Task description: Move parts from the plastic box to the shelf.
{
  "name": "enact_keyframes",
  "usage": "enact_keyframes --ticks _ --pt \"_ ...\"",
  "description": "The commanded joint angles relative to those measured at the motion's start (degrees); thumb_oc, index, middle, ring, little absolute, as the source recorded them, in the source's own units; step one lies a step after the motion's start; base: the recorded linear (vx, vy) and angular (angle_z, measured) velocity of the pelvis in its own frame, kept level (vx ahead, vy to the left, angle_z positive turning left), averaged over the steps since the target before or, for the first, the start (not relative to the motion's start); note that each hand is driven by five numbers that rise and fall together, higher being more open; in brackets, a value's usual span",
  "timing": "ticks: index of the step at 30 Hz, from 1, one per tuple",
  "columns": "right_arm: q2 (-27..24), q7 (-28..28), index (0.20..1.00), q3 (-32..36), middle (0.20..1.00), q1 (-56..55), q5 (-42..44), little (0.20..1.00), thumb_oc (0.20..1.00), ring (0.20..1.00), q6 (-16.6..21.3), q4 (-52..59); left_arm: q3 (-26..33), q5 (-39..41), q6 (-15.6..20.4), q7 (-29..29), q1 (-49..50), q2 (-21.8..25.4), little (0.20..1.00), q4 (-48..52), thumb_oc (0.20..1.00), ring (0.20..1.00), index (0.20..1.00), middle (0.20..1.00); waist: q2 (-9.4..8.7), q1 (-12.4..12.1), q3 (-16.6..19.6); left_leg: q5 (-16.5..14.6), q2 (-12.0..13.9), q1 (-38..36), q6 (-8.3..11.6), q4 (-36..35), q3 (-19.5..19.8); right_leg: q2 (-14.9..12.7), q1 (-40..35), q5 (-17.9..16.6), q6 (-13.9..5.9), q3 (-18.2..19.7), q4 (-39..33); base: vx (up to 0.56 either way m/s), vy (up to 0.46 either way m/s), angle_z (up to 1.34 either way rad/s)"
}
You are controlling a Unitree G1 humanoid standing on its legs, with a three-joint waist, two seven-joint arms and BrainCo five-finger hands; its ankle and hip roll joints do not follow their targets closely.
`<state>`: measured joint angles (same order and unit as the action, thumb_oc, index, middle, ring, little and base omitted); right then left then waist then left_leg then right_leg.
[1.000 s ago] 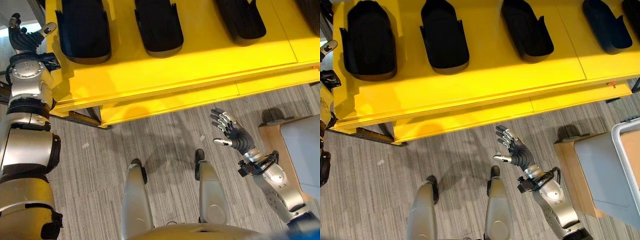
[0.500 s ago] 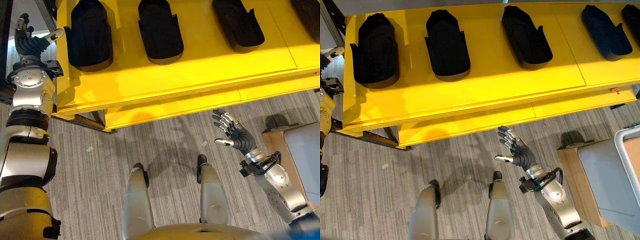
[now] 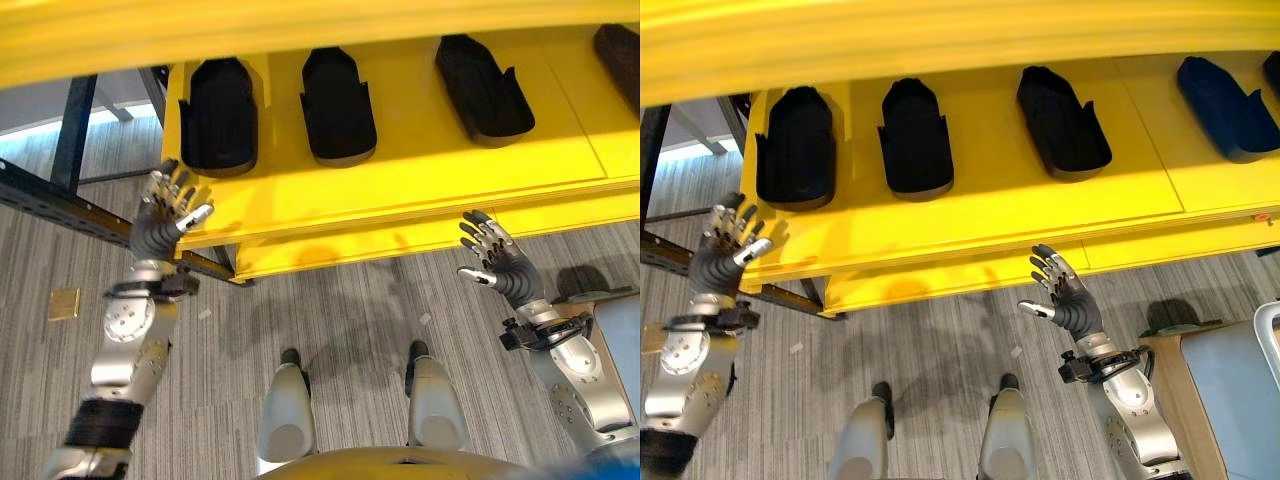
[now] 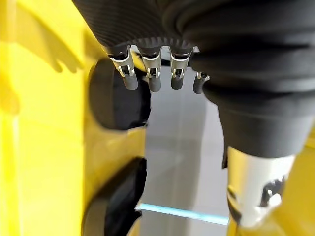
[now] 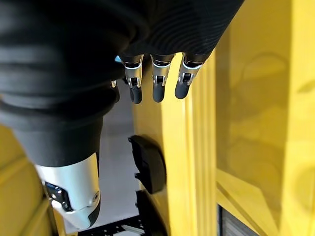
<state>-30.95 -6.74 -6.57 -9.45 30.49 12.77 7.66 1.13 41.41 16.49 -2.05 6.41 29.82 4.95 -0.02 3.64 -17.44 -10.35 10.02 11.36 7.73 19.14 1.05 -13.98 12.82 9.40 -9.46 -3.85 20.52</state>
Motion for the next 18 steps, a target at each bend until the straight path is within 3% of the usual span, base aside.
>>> enact_keyframes --ticks 1,7,10,18 --pt "-0.51 -0.95 1.000 2.09 1.000 -1.33 -1.12 1.000 1.000 1.000 2.88 2.26 1.37 -4.72 2.49 4.46 -0.65 4.30 1.000 2.45 1.000 1.000 1.000 1.000 -0.26 -0.18 7.34 9.56 2.31 0.39 -0.62 -6.38 1.74 -0.17 -3.01 -7.21 0.36 0.91 -4.84 0.10 -0.050 -0.16" --pt "-0.97 -1.90 1.000 3.32 1.000 -3.78 -1.33 1.000 1.000 1.000 2.45 2.13 -1.41 0.59 -0.30 9.42 7.17 0.69 1.000 3.54 1.000 1.000 1.000 1.000 0.57 0.05 11.22 13.47 3.29 -5.25 -0.56 -15.93 0.60 0.69 -7.81 -9.07 0.09 -0.34 -11.96 0.08 -0.047 -0.01" --pt "-0.50 -1.63 1.000 1.73 1.000 -3.87 -1.38 1.000 1.000 1.000 2.13 0.44 -6.03 1.17 -1.98 11.46 9.20 -1.10 1.000 3.00 1.000 1.000 1.000 1.000 0.83 0.20 13.36 15.91 3.69 -7.50 0.07 -20.29 0.04 0.96 -10.67 -10.16 -0.08 -1.35 -15.72 0.03 -0.022 -0.01" --pt "1.14 -1.14 1.000 -2.07 1.000 -2.40 0.32 1.000 1.000 1.000 1.67 -1.67 -10.92 2.03 -3.80 12.93 10.58 -3.94 1.000 -0.90 1.000 1.000 1.000 1.000 0.72 0.50 16.54 16.78 4.27 -9.88 0.43 -23.68 -1.32 0.99 -12.94 -12.51 -0.69 -1.06 -20.78 0.01 -0.008 0.01"
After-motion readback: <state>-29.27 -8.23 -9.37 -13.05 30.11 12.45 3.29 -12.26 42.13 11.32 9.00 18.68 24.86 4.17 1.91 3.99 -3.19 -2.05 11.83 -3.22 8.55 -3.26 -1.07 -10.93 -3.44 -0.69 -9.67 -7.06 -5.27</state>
